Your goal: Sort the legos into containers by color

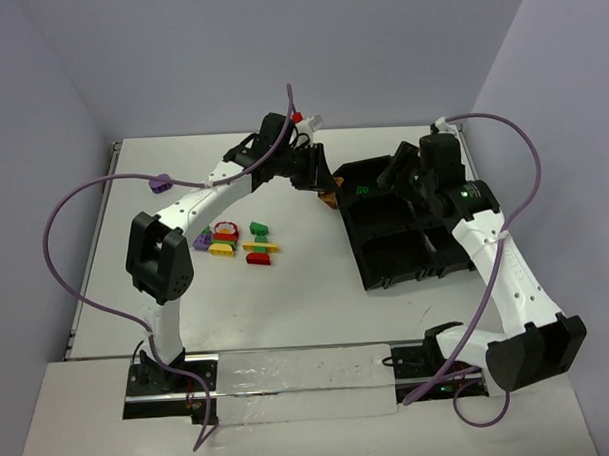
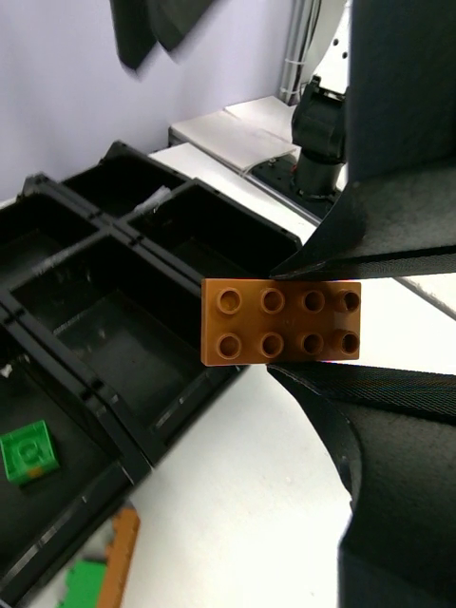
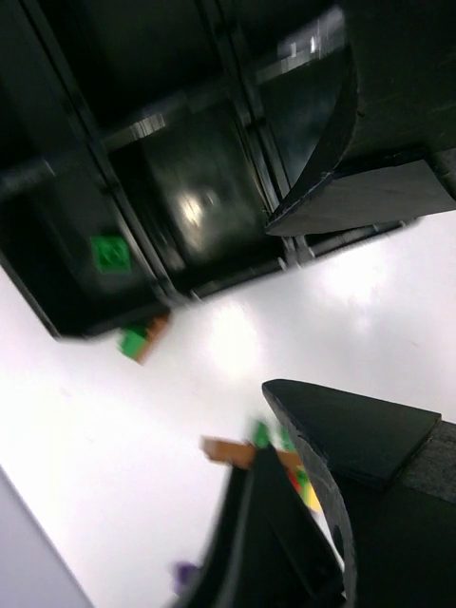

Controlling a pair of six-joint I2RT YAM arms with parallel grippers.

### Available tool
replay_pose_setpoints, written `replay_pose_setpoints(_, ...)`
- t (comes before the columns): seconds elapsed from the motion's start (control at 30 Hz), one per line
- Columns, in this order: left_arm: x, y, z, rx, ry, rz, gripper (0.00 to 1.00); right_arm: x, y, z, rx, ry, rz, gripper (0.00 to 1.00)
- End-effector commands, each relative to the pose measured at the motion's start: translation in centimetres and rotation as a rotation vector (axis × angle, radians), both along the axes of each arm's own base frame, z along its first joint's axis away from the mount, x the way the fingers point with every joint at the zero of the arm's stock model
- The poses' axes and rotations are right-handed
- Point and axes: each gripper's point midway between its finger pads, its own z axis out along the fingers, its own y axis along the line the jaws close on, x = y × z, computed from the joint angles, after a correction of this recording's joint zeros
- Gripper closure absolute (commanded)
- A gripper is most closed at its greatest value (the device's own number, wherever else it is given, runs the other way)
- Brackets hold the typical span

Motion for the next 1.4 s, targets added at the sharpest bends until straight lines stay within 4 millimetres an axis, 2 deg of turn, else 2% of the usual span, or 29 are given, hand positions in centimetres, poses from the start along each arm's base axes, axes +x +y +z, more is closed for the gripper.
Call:
replay_pose_setpoints(0.0,-1.2,-1.2,3.4,-0.089,-0.084,-0.069,1.0,-0.1,4.9,0.6,0.195,0.045,0.182,0.31)
replay_pose_setpoints(0.1,-1.6,-1.3,3.2,-0.086,-0.089,-0.096,1.0,0.5,6.5,1.6,0.296,0.027,0.206,0.31)
replay_pose_setpoints(0.23,-2.5,-1.6,2.9,-0.083,-0.092,-0.119,1.0,2.3,7.3,1.6,0.362,0.049,0.174,0.31)
replay_pose_setpoints(0.37,-2.8,-1.5,3.9,-0.089,-0.141,-0.107,1.0,3.5,8.4,0.7,0.403,0.095,0.187,0.32)
replay_pose_setpoints(0.43,-2.9,-1.4,3.7,-0.09,-0.144,-0.1,1.0,3.7,9.0,0.3,0.42,0.111,0.207,0.32)
replay_pose_setpoints(0.6,-3.1,-1.5,4.1,-0.096,-0.154,-0.102,1.0,3.5,10.6,-0.8,0.453,0.166,0.257,0.34)
replay_pose_setpoints(0.7,-3.3,-1.6,4.4,-0.099,-0.166,-0.105,1.0,3.5,10.8,-1.9,0.469,0.182,0.251,0.35)
replay_pose_setpoints(0.83,-3.4,-1.6,4.9,-0.1,-0.175,-0.103,1.0,3.5,11.5,-2.6,0.503,0.205,0.27,0.43)
replay_pose_setpoints(1.0,-3.0,-1.3,4.9,-0.081,-0.186,-0.086,1.0,3.3,12.2,-2.4,0.521,0.205,0.299,0.58)
replay_pose_setpoints(1.37,-1.4,-0.5,4.1,-0.013,-0.214,-0.005,1.0,2.1,12.7,-1.7,0.545,0.207,0.353,0.65)
